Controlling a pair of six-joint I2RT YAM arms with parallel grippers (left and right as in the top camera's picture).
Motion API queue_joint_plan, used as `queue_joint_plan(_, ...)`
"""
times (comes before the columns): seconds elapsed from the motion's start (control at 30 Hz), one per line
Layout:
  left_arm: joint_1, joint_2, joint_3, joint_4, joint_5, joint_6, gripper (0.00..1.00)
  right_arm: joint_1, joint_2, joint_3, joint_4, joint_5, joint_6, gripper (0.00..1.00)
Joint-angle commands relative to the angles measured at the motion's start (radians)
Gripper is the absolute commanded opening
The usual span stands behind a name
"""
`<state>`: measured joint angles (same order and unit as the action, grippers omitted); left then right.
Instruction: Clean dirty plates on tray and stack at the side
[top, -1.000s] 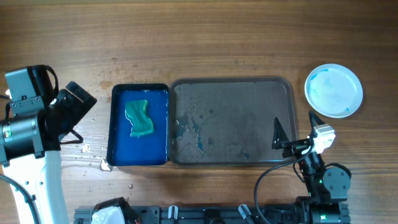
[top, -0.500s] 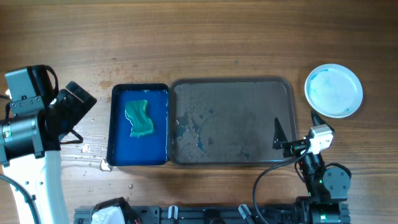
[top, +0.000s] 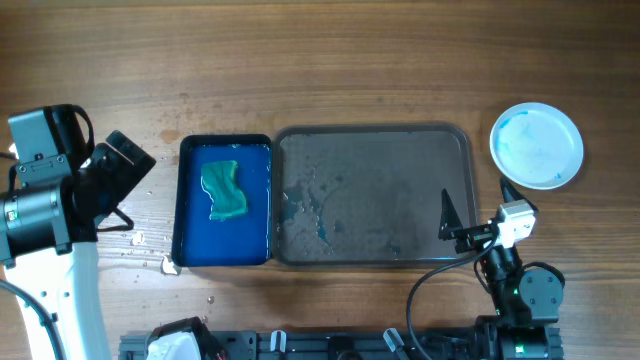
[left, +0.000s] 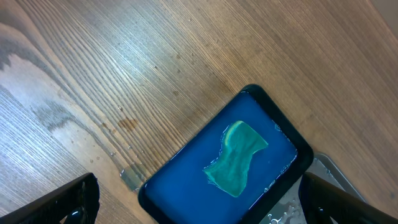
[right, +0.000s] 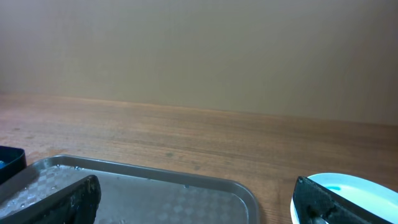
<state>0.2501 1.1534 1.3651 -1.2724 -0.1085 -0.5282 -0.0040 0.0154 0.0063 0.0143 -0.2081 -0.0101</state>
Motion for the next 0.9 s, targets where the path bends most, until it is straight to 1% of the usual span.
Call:
queue_joint_plan(0.0,0.005,-0.005,-0.001,-0.005,-0.017,0.001,1.0,0.005,-0.011,-0.001,0.0,0.013,-0.016,1.0)
queue_joint_plan(0.07,0.004,-0.014,-0.001,0.008,-0.018,0.002,1.0,0.005,-0.011,-0.001,0.0,0.013,-0.016,1.0)
queue_joint_plan(0.17,-0.017,-0.06,-0.005,0.108,-0.021,0.002,1.0,0.005,-0.011,-0.001,0.0,0.013,-0.016,1.0)
queue_joint_plan(0.27,-0.08,-0.121,-0.005,0.242,-0.02,0.096,1.0,0.005,-0.011,-0.001,0.0,0.013,-0.016,1.0)
queue_joint_plan(0.43,-0.248,-0.259,-0.006,0.44,-0.02,0.357,1.0,0.005,-0.011,-0.001,0.0,0.013,-0.016,1.0)
queue_joint_plan(0.57,-0.326,-0.375,-0.006,0.514,-0.02,0.473,1.0,0.005,-0.011,-0.001,0.0,0.013,-0.016,1.0)
queue_joint_plan(0.67,-0.352,-0.48,-0.006,0.533,-0.019,0.472,1.0,0.005,-0.011,-0.001,0.0,0.013,-0.016,1.0)
queue_joint_plan(0.8,-0.373,-0.623,-0.006,0.521,-0.001,0.472,1.0,0.005,-0.011,-0.001,0.0,0.013,-0.016,1.0)
queue_joint_plan(0.87,-0.373,-0.703,-0.006,0.507,0.04,0.472,1.0,0.005,-0.011,-0.001,0.0,0.013,-0.016,1.0)
